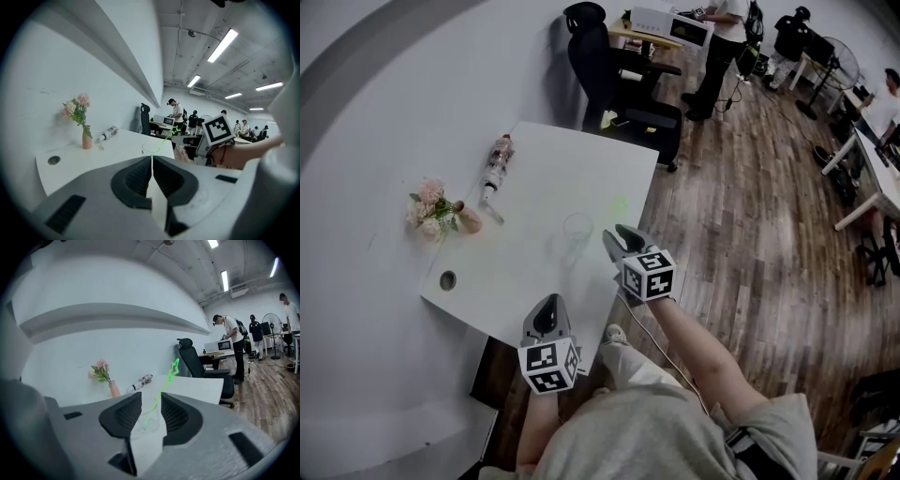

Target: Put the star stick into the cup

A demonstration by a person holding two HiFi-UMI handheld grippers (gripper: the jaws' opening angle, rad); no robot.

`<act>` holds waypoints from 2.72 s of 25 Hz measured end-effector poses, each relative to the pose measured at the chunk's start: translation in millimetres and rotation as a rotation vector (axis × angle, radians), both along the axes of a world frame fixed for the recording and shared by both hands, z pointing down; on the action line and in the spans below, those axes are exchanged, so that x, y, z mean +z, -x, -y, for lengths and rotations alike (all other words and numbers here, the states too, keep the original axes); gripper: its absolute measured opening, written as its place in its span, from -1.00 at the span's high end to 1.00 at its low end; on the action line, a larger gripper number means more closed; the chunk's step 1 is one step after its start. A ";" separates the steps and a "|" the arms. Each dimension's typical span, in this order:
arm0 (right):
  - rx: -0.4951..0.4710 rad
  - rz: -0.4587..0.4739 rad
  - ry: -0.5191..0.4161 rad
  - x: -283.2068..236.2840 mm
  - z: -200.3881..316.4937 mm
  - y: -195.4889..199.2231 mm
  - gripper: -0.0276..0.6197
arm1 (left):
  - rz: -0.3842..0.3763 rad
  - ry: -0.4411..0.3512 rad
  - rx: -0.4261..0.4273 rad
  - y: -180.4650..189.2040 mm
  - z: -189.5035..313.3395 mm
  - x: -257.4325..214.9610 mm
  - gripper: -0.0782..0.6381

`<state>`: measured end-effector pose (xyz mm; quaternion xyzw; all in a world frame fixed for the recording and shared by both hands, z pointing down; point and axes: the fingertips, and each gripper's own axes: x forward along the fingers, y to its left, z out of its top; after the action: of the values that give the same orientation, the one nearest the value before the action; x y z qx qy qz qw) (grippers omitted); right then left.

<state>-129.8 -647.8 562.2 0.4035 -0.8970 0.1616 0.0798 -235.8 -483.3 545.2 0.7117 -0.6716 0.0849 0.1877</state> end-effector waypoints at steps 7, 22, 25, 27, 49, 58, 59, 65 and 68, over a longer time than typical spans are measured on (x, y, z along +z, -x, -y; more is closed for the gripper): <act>0.006 0.029 -0.031 -20.7 -39.9 -12.0 0.51 | 0.009 -0.020 0.016 -9.1 -29.7 -12.0 0.75; 0.003 0.075 -0.101 -69.7 -148.2 -25.3 0.51 | 0.011 -0.059 0.058 -17.5 -92.7 -31.6 0.75; 0.001 0.083 -0.113 -75.9 -170.1 -24.8 0.52 | 0.013 -0.064 0.068 -17.7 -106.9 -33.2 0.75; -0.002 0.087 -0.120 -80.2 -184.7 -24.2 0.52 | 0.014 -0.067 0.072 -17.0 -116.7 -34.3 0.75; 0.014 0.107 -0.219 -121.3 -295.4 -28.6 0.88 | 0.009 -0.105 0.103 -12.6 -180.7 -43.4 0.75; 0.034 0.129 -0.222 -124.0 -309.6 -41.1 0.92 | 0.016 -0.118 0.112 -17.1 -186.8 -46.1 0.75; 0.033 0.130 -0.223 -124.4 -310.3 -41.4 0.92 | 0.018 -0.118 0.111 -17.2 -187.2 -46.0 0.75; 0.029 0.132 -0.228 -125.7 -312.4 -42.1 0.92 | 0.020 -0.119 0.112 -19.5 -187.1 -46.1 0.75; 0.030 0.129 -0.228 -125.6 -311.8 -41.7 0.92 | 0.019 -0.115 0.115 -20.5 -186.3 -45.0 0.75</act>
<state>-88.1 -336.0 436.6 0.4120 -0.9068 0.0851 -0.0268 -215.3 -297.0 500.3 0.7578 -0.6352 0.0635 0.1349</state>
